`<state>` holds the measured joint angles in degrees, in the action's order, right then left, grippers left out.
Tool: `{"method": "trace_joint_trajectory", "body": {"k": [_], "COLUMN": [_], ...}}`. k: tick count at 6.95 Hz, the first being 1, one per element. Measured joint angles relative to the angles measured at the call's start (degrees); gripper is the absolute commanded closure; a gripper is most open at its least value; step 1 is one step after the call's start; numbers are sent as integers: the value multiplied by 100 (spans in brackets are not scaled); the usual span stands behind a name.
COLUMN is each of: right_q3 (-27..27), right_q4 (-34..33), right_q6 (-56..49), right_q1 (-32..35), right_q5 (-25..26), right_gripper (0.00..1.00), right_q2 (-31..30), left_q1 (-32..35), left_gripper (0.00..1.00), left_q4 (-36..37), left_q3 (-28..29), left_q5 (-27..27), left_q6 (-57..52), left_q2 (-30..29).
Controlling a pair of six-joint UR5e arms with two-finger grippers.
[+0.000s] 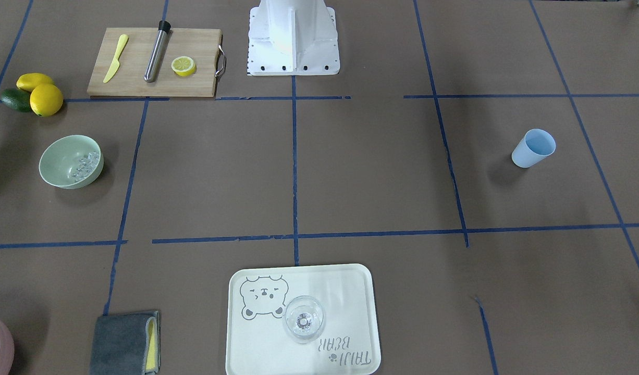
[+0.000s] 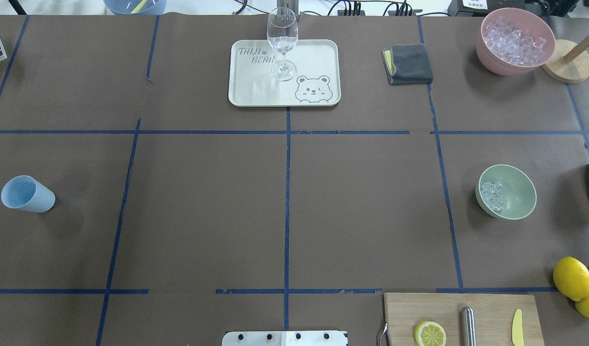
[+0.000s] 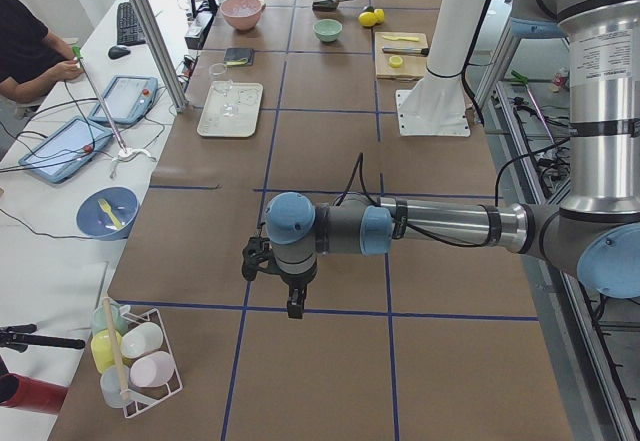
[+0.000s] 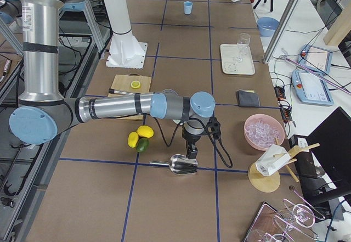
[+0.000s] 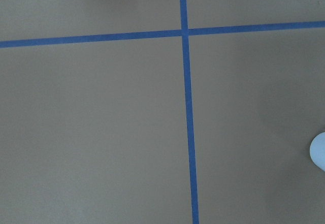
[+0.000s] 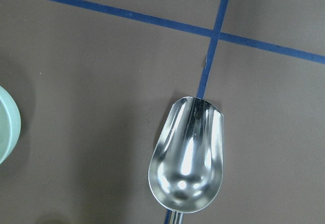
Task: Pour ice into bowl
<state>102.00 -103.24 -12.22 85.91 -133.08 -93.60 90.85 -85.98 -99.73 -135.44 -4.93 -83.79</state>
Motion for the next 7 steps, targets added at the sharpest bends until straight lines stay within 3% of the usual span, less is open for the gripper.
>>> {"method": "trace_joint_trajectory", "body": {"k": [5,7], "right_q3": [-88,-110], "right_q4": [26,435], "right_q6": [38,310], "right_q1": [5,5], "right_q5": [-327,-365], "right_gripper": [0,0], "right_q2": [58,14], "left_q1": [-6,-6], "left_gripper": [0,0], "left_q4": [-51,-63], "left_q3": [100,106], "left_q5": [-28,-26], "left_q6": [-14,-25], "left_q2": [-266,-320]}}
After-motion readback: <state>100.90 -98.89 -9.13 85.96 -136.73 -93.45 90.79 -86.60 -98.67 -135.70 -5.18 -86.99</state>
